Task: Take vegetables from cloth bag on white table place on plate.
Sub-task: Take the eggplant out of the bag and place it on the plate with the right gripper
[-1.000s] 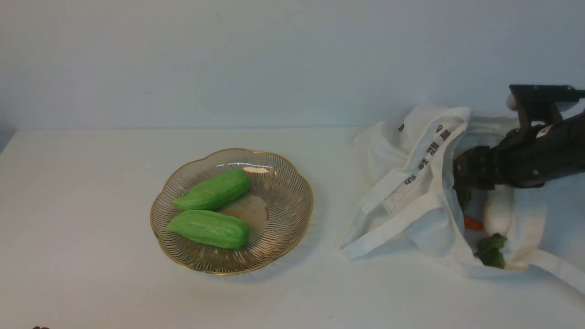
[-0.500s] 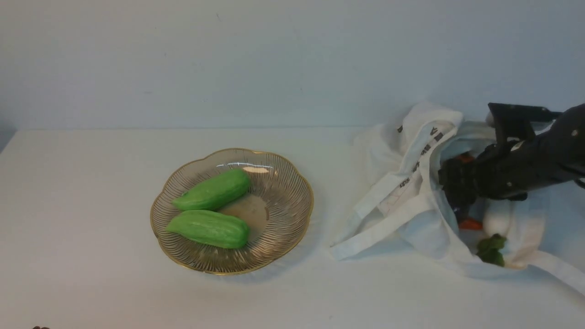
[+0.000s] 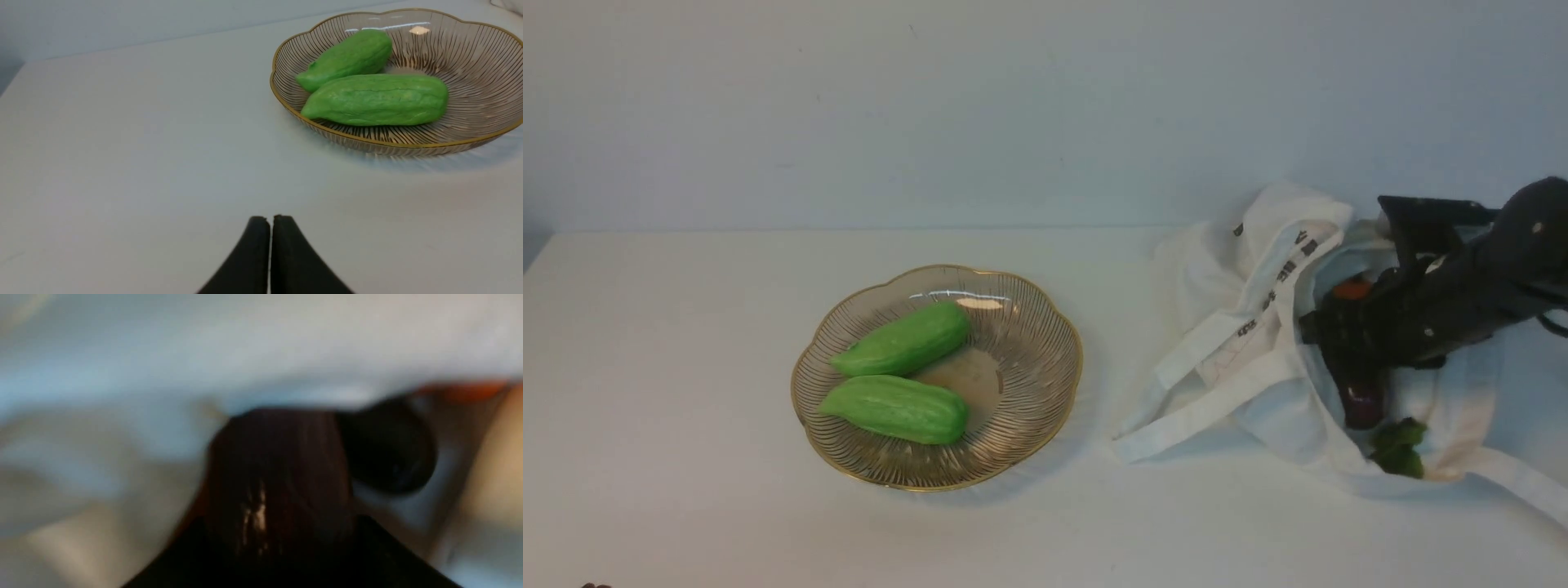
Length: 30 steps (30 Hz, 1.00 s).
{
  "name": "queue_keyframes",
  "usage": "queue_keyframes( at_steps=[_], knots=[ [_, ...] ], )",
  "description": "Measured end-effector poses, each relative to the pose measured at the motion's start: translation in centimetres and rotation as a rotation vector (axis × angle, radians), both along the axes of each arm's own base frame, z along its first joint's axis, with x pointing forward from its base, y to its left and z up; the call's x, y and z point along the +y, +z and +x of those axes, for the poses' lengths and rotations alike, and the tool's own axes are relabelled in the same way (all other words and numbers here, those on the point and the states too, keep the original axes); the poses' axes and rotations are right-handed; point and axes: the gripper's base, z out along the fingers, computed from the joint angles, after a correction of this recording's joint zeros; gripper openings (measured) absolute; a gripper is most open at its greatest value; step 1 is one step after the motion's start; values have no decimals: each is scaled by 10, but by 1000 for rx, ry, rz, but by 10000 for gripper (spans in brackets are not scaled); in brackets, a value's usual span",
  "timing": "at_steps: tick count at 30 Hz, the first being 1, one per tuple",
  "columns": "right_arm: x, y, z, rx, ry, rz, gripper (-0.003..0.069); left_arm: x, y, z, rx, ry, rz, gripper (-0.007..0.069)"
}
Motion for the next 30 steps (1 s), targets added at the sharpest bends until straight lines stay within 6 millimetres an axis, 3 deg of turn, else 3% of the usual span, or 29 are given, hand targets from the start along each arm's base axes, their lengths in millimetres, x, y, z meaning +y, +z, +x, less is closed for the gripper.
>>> queue_keyframes(
  at_steps=[7,9,10,15,21,23,28,29,30],
  knots=[
    [-1,65,-37,19,2,33,381,0,0,0,0,0,0,-8],
    [-2,72,-44,33,-1,31,381,0,0,0,0,0,0,-8],
    [-5,88,-57,28,-2,21,381,0,0,0,0,0,0,-8],
    [-8,125,-80,-85,-10,37,381,0,0,0,0,0,0,-8],
    [-9,136,-88,-130,-9,41,381,0,0,0,0,0,0,-8],
    [-2,137,-90,-115,1,82,381,0,0,0,0,0,0,-8],
    [57,147,-94,-219,204,201,381,0,0,0,0,0,0,-8],
    [76,150,-93,-239,258,220,381,0,0,0,0,0,0,-8],
    [79,150,-92,-247,265,224,381,0,0,0,0,0,0,-8]
  ],
)
